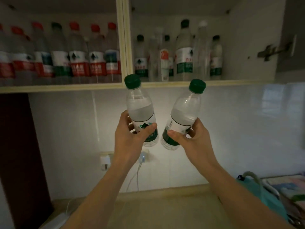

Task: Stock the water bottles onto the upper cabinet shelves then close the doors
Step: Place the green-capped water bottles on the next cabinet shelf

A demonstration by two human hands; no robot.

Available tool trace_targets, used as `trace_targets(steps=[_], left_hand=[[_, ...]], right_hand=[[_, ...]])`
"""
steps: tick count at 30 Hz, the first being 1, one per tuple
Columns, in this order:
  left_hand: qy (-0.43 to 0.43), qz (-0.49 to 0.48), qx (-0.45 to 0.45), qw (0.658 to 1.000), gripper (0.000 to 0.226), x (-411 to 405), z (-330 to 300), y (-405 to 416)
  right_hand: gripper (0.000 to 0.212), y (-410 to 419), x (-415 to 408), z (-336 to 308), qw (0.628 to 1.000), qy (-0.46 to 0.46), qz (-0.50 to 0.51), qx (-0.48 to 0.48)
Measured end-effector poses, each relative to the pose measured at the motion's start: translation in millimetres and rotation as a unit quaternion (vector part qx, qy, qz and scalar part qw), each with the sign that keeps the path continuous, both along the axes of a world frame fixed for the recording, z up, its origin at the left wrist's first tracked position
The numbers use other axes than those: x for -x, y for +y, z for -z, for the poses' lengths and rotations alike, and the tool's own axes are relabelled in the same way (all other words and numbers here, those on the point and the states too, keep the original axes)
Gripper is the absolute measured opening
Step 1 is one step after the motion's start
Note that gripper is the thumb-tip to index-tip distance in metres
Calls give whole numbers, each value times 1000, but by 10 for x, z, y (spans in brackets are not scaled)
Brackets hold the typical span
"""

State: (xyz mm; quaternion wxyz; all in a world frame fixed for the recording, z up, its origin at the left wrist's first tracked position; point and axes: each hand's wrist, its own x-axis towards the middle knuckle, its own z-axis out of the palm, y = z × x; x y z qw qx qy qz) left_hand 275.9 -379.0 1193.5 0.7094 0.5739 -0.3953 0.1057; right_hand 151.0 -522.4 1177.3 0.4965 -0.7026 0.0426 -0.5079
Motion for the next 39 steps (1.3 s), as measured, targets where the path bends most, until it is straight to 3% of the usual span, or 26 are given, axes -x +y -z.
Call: trace_targets(steps=[7, 12, 19, 26, 30, 35, 39], left_hand=[[-83, 48, 56, 994, 57, 328, -938, -176], [-85, 64, 79, 991, 53, 427, -1538, -341], [-106, 7, 14, 994, 43, 419, -2099, -768], [-55, -7, -62, 997, 31, 143, -2195, -1112], [-61, 21, -109, 992, 44, 21, -2212, -1167], [-65, 46, -171, 982, 31, -120, -2277, -1208], [-82, 67, -200, 974, 17, -152, -2294, -1313]], right_hand=[[53, -150, 281, -915, 995, -85, 31, 48], [52, -341, 458, -1498, 990, -117, 20, 74], [37, -769, 488, -2164, 994, -73, 38, 65], [33, -1182, 264, -2285, 997, 13, 53, 61], [26, -1325, 101, -2251, 994, 27, 72, 80], [49, -1420, -19, -2228, 984, 69, 116, 116], [50, -1535, 1, -2180, 974, 85, 146, 149]])
